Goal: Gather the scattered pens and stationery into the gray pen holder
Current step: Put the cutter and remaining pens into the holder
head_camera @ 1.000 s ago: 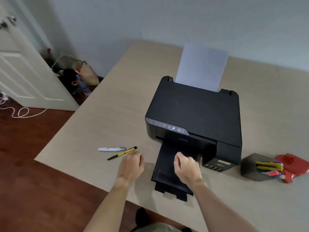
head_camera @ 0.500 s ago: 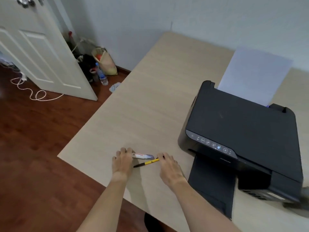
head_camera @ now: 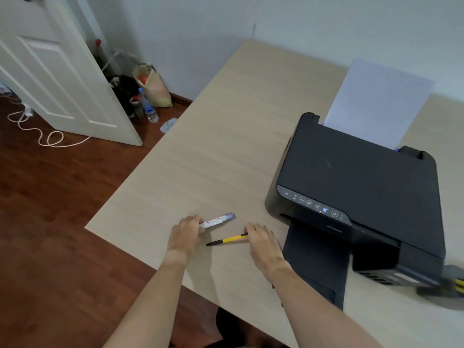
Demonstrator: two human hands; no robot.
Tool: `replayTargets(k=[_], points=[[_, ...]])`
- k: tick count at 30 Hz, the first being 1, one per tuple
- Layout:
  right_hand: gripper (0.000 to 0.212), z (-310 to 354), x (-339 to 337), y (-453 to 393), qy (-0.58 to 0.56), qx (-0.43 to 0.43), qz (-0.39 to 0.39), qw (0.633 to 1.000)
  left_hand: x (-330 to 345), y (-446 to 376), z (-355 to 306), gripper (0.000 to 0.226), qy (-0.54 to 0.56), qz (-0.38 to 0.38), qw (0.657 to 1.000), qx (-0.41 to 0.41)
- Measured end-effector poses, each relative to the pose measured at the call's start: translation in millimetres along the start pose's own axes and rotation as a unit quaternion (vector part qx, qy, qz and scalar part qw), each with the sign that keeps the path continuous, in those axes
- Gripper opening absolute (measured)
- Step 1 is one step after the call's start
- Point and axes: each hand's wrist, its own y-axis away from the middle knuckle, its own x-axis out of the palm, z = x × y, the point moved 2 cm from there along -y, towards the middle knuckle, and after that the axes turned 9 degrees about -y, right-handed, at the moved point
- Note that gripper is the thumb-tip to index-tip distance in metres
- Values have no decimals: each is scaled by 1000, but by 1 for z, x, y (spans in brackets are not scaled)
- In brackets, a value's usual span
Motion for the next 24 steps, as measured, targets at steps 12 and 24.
replayTargets(k=[12,24], points=[[26,-38,-80,53,69,-156,-114,979,-57,37,-104,40,259,-205,944,-1],[14,-161,-151,181,-15,-106,-209,972,-9,113,-306,24,109,-124,943,290]])
